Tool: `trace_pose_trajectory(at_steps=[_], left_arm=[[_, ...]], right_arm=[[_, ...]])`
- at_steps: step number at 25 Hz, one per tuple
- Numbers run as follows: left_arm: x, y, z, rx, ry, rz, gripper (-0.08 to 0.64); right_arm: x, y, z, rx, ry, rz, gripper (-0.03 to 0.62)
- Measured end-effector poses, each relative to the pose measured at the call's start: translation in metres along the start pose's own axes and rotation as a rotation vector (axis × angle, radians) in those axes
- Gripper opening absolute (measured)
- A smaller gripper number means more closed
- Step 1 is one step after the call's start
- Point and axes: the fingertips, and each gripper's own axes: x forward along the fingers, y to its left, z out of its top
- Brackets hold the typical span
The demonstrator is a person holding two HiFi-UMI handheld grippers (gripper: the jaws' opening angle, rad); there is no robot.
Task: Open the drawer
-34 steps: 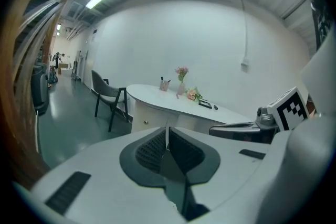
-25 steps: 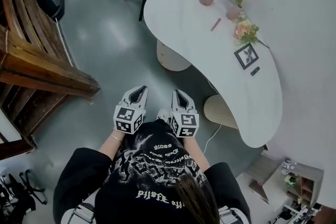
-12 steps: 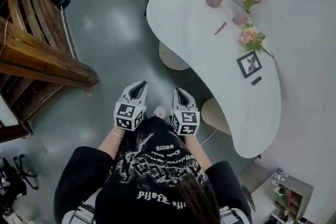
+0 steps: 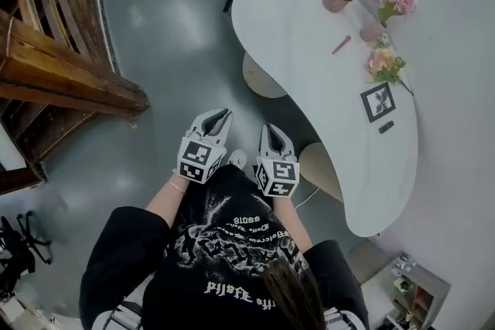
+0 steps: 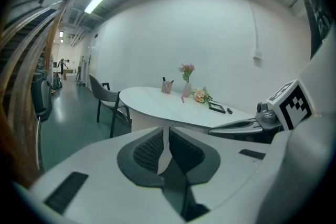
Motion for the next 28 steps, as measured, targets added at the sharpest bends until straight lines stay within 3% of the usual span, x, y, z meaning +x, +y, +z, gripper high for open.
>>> trace_pose_trajectory(at_steps=[10, 19, 28], left_arm=[[0.024, 0.027, -0.01, -0.001, 0.011, 0.001, 0.031], [0.077, 0.048, -0.019, 0.037, -0.011, -0.015, 0.031], [0.114, 0.07, -0.041, 0.021, -0.027, -0.037, 0.038]], right_arm=[[0.022, -0.004, -0.006, 0.04, 0.016, -0.028, 0.026], [0.055, -0.013, -0.023, 0.051, 0.031, -0.036, 0.026], [0.102, -0.021, -0.033, 0.035, 0.007, -0.035, 0.026]])
